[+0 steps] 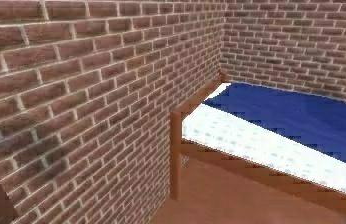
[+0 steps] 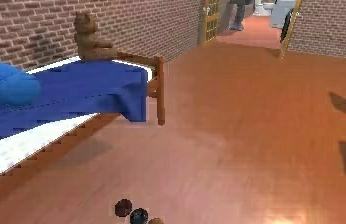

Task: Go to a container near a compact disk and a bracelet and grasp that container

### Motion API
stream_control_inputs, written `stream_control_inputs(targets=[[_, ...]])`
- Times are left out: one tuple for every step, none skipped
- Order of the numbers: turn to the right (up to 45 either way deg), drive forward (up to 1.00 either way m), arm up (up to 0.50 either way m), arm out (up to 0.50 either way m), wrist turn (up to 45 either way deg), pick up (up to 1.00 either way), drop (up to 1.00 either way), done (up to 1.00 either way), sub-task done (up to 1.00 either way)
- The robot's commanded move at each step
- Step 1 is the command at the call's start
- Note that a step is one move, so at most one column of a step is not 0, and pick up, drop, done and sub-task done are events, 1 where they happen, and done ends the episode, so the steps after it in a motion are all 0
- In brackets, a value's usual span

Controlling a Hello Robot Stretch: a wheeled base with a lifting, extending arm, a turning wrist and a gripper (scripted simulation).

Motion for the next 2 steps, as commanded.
stream_control_inputs(targets=[[45.0,0.00,0.00,0.00,0.0,0.00,0.00,0.00,0.00],[45.0,0.00,0.00,0.00,0.0,0.00,0.00,0.00,0.00]])
